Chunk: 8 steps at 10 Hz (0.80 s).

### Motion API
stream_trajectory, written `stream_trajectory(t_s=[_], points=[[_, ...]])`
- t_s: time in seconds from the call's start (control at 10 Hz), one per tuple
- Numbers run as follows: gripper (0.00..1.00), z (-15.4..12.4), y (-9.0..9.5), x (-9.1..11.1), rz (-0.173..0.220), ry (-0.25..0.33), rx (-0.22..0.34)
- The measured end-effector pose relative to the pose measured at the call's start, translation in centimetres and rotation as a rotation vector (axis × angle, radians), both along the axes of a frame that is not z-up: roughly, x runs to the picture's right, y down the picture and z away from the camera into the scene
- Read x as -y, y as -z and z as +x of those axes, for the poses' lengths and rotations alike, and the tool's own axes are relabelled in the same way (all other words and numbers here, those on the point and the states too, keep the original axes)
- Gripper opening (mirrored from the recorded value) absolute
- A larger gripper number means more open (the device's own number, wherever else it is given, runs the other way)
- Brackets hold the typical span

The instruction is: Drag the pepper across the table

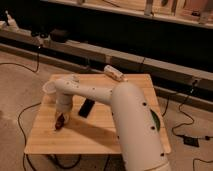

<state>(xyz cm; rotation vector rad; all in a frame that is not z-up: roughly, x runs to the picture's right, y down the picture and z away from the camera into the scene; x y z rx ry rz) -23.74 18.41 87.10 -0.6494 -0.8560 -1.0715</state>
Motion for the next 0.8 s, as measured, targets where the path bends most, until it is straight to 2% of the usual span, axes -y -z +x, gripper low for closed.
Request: stream_trajectory(t_s=[0.5, 0.8], points=[[0.2, 9.5, 0.6, -1.3, -0.01, -0.071, -0.103], [0.2, 14.6, 1.2, -1.7, -0.013, -0.091, -0.152]])
